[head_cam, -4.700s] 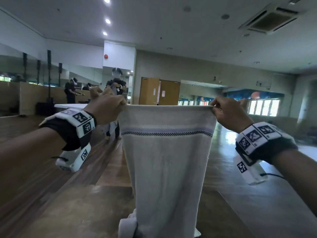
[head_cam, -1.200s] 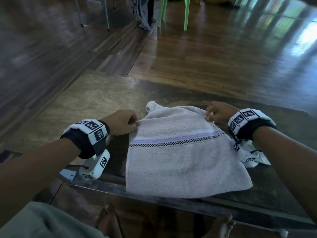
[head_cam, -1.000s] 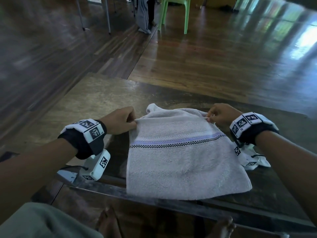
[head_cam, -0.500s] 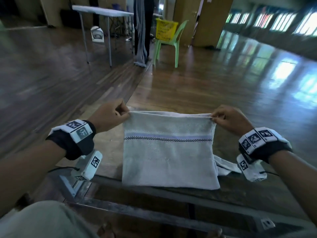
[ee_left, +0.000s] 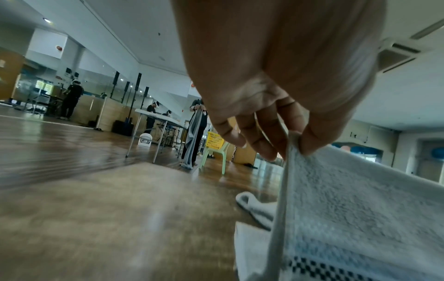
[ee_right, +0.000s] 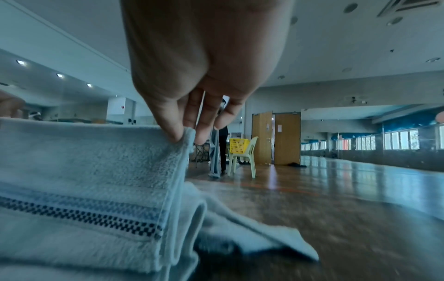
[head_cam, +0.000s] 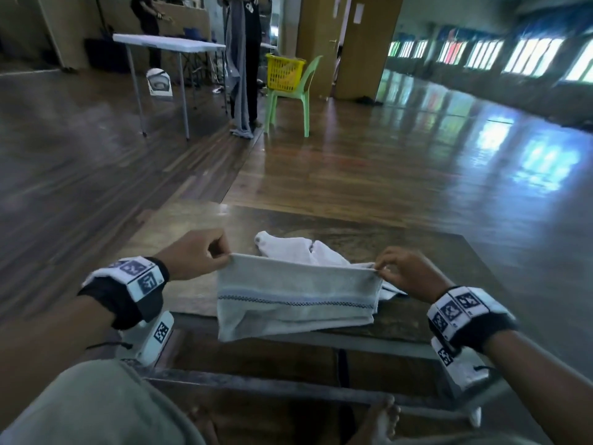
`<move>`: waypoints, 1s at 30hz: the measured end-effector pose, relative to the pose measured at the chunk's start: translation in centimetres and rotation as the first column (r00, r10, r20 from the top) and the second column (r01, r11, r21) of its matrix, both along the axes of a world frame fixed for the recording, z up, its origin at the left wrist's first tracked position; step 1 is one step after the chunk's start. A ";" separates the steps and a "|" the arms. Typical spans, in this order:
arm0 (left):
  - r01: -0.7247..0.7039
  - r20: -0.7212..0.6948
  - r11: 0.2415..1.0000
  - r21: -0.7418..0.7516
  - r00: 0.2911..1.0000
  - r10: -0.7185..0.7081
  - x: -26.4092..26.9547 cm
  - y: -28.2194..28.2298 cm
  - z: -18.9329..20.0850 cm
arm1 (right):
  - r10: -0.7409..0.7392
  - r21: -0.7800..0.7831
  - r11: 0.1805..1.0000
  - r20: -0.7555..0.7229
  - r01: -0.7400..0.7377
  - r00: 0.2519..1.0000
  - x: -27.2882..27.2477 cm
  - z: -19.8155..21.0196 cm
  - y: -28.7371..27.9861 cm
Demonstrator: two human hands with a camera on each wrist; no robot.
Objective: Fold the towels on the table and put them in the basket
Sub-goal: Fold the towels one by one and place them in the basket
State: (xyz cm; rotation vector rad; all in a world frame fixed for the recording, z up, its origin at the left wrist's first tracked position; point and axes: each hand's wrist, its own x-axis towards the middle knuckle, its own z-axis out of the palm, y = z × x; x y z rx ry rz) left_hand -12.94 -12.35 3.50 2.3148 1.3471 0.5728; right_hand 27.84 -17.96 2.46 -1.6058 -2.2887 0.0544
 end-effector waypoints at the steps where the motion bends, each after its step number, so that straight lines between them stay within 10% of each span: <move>1: -0.002 -0.013 1.000 -0.023 1.000 0.002 0.4 -0.1 -1.2 | -0.001 -0.013 1.000 0.008 0.001 1.000 0.1 -1.2 -0.3; 14: 0.017 -0.084 0.986 -0.165 0.996 -0.032 0.7 -0.6 -8.8 | 0.041 -0.218 0.975 -0.008 -0.041 0.999 0.8 -7.0 -3.3; 22: 0.013 -0.031 0.992 -0.129 0.999 -0.018 0.8 -1.0 -9.4 | -0.081 -0.295 0.955 -0.321 -0.019 0.943 0.4 -6.9 -4.0; 30: -0.007 0.005 0.994 -0.107 1.000 0.008 0.4 -0.7 -9.5 | -0.257 -0.187 0.960 -0.283 0.209 0.924 -0.7 -7.3 -1.3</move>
